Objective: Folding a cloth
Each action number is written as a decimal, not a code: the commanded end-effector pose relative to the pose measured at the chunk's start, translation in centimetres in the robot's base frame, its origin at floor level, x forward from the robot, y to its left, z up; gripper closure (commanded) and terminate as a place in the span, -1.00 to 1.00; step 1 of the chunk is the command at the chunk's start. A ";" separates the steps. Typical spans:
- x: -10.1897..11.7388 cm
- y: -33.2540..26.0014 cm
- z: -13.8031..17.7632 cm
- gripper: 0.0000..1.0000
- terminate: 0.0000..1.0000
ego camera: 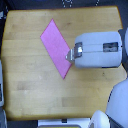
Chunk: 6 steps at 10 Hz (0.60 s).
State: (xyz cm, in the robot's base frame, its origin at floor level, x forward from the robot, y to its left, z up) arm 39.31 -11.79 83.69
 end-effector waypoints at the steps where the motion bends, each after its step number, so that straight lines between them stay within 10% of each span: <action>1: -3.0 4.7 -5.4 -1.00 -1.00; 6: -1.8 7.9 -9.9 -1.00 -1.00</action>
State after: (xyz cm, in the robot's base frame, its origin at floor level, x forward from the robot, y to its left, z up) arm 36.08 -6.79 78.45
